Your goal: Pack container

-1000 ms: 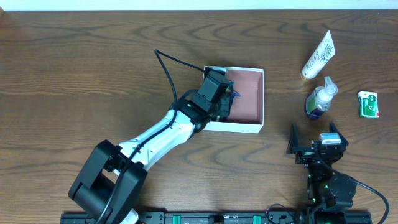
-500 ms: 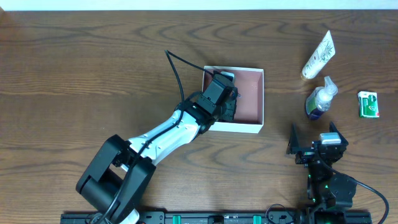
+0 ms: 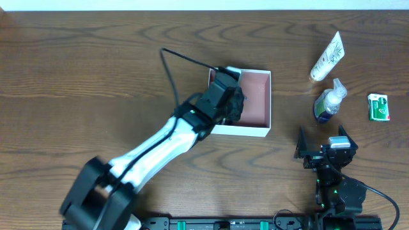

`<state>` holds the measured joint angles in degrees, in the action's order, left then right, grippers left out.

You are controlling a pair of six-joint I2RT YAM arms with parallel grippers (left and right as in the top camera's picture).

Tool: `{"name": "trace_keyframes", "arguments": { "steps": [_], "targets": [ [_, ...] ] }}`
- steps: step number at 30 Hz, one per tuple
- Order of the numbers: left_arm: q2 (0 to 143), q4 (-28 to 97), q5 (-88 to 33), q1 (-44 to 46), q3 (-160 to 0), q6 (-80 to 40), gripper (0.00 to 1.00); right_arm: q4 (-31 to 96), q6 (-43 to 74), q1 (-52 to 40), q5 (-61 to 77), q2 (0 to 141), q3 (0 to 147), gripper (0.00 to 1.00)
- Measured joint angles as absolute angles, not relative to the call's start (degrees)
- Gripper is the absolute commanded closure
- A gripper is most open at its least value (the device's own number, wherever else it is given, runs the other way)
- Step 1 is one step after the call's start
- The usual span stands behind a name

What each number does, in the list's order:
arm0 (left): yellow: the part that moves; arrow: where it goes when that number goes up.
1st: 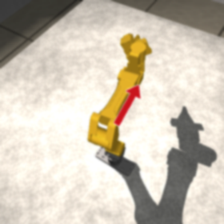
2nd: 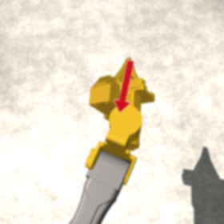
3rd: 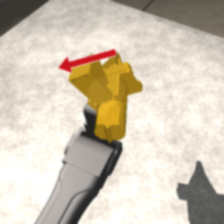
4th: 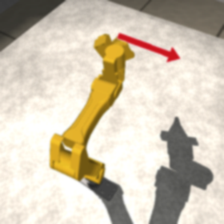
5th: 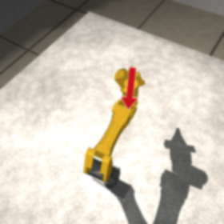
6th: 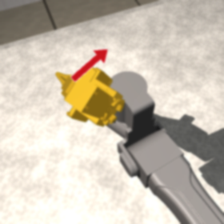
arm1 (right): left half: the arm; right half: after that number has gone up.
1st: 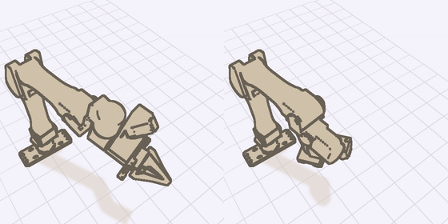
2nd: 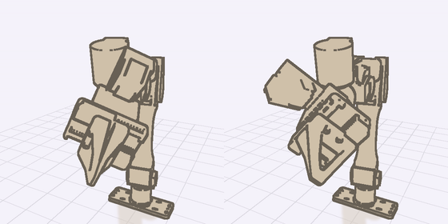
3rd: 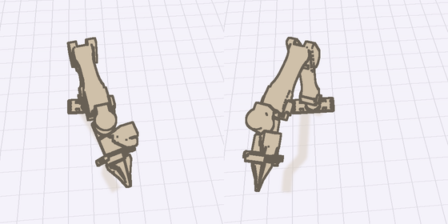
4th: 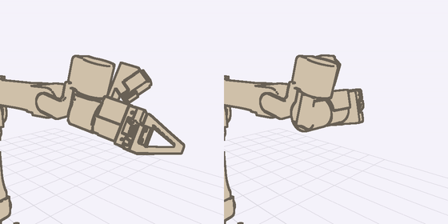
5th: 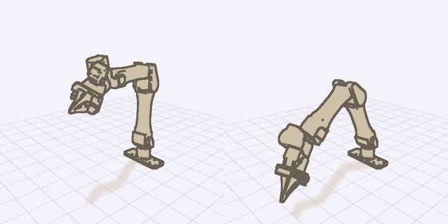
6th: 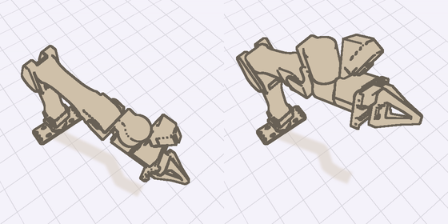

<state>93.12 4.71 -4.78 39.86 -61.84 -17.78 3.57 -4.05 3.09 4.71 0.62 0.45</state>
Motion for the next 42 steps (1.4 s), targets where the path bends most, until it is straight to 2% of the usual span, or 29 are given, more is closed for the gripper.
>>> {"name": "trace_keyframes", "arguments": {
  "steps": [3,5,14,23,36,42],
  "targets": [
    [87.26,8.4,-4.64,39.4,-62.24,-16.36,0.16,3.57,-4.05,3.09,4.71,0.62,0.45,0.01],
    [83.18,12.05,-3.77,38.41,-62.41,-15.88,0.01,3.55,-4.05,3.09,4.71,0.62,0.45,0.01],
    [65.95,33.74,5.34,27.79,-62.74,-15.46,0.02,3.57,-4.05,3.09,4.71,0.62,0.45,0.01],
    [56.95,50.39,13.13,9.87,-62.76,-17.69,0.02,3.57,-4.05,3.09,4.71,0.64,0.45,0.01],
    [59.18,52.25,12.56,-8.93,-61.49,-26.83,0.02,3.53,-4.05,3.09,4.71,0.62,0.45,0.01],
    [64.75,52.82,9.47,-11.64,-60.31,-28.36,0.02,3.53,-2.9,3.09,5.39,0.62,0.45,0.01]
  ]
}}
